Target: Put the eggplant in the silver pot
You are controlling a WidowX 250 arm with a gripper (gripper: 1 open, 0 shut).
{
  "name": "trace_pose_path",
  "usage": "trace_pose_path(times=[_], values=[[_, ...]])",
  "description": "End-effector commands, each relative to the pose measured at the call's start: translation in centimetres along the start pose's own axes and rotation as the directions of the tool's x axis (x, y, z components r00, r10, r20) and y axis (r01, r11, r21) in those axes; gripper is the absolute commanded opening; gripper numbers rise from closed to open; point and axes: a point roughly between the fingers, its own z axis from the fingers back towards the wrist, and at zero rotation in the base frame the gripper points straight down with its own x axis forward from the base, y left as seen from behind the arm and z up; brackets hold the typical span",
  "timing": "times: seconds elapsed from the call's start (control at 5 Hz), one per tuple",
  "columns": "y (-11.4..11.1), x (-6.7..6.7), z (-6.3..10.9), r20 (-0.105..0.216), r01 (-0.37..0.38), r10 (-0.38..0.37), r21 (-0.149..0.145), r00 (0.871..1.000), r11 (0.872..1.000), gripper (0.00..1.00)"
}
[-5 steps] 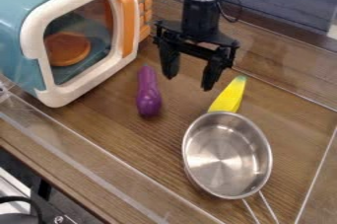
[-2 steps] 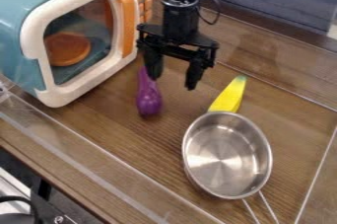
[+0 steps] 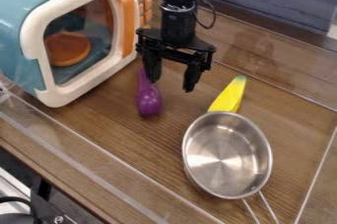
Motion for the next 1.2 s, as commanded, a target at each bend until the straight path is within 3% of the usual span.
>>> trace_pose_path(times=[0.0, 0.2, 0.4, 1.0], values=[[0.4, 1.0, 0.1, 0.048, -0.033, 0.033, -0.004, 0.998, 0.999, 1.0], [1.0, 1.2, -1.1, 0.053, -0.076, 0.076, -0.013, 0.996, 0.997, 1.0], [1.2, 1.0, -0.9, 0.067, -0.1, 0.1, -0.017, 0.993, 0.995, 1.0], [1.6, 0.5, 0.0, 0.068, -0.151, 0.151, -0.001, 0.986, 0.989, 1.0]])
